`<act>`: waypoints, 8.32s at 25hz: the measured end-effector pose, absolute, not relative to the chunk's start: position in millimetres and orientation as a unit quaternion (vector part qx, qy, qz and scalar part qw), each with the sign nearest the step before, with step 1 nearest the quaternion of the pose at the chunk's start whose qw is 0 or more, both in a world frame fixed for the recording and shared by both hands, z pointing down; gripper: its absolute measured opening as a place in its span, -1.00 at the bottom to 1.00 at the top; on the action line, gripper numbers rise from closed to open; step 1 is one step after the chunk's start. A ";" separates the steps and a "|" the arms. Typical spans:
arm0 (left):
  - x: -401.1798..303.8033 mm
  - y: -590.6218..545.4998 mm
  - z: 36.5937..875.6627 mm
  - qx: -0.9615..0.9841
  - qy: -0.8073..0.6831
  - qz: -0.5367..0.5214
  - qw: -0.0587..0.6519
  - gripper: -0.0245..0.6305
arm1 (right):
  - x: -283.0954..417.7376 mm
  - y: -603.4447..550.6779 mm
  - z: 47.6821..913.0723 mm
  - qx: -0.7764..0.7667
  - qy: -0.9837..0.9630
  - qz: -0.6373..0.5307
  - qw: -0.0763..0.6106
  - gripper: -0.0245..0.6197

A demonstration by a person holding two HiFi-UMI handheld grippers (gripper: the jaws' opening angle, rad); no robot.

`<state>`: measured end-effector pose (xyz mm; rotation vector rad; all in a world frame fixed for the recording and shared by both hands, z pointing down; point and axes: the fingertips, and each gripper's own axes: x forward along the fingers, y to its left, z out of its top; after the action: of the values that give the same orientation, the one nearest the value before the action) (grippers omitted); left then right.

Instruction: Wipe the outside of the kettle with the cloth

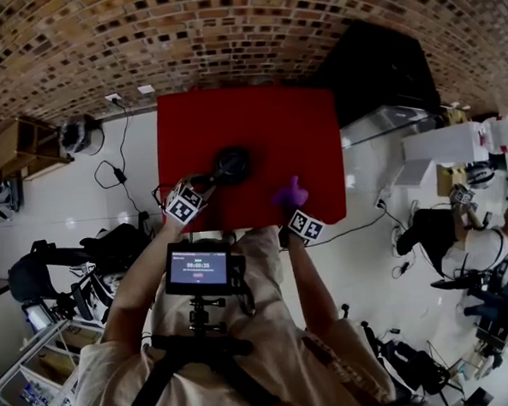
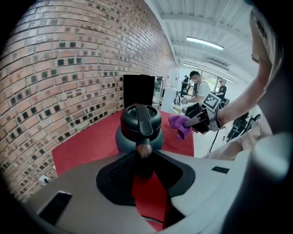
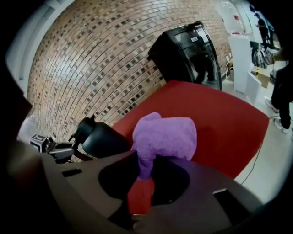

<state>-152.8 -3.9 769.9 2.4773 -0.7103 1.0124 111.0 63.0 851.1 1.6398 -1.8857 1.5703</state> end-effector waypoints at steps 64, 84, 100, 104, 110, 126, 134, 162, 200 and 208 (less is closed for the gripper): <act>-157.5 -7.8 807.7 0.835 -0.306 0.396 0.227 -0.56 | 61.3 80.3 830.8 0.496 -0.692 0.513 0.107 -0.68; -137.1 -48.7 767.2 0.846 -0.282 0.278 0.356 -0.56 | 81.5 72.8 840.8 0.510 -0.678 0.524 0.077 -0.68; -151.3 -41.9 776.7 0.825 -0.310 0.225 0.416 -0.56 | 74.3 74.5 844.5 0.502 -0.679 0.529 0.085 -0.68; -154.7 -42.5 778.3 0.809 -0.319 0.173 0.462 -0.56 | 71.8 78.4 845.4 0.502 -0.678 0.530 0.088 -0.68; -151.8 -45.2 777.4 0.787 -0.324 0.102 0.515 -0.56 | 77.5 82.0 848.8 0.506 -0.674 0.531 0.091 -0.68; -194.9 -35.9 807.4 0.633 -0.372 -0.158 0.660 -0.57 | 79.5 89.8 842.6 0.502 -0.674 0.533 0.102 -0.68; -211.3 -17.3 833.0 0.561 -0.394 -0.198 0.701 -0.54 | 71.1 86.9 839.6 0.489 -0.685 0.527 0.122 -0.68; -197.6 105.5 897.7 0.537 -0.369 -0.015 0.758 -0.19 | -63.2 47.2 812.5 0.357 -0.774 0.466 0.237 -0.68; -193.1 55.7 827.0 0.825 -0.284 0.400 0.281 -0.25 | -206.2 -52.0 859.4 0.052 -0.735 0.488 0.469 -0.69; -194.2 52.7 826.6 0.824 -0.289 0.397 0.283 -0.24 | -174.7 -38.0 903.3 0.002 -0.639 0.526 0.561 -0.69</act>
<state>-194.2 52.7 826.6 2.2059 -0.7730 1.0643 -174.7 -38.0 903.3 0.0037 -1.5066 1.2404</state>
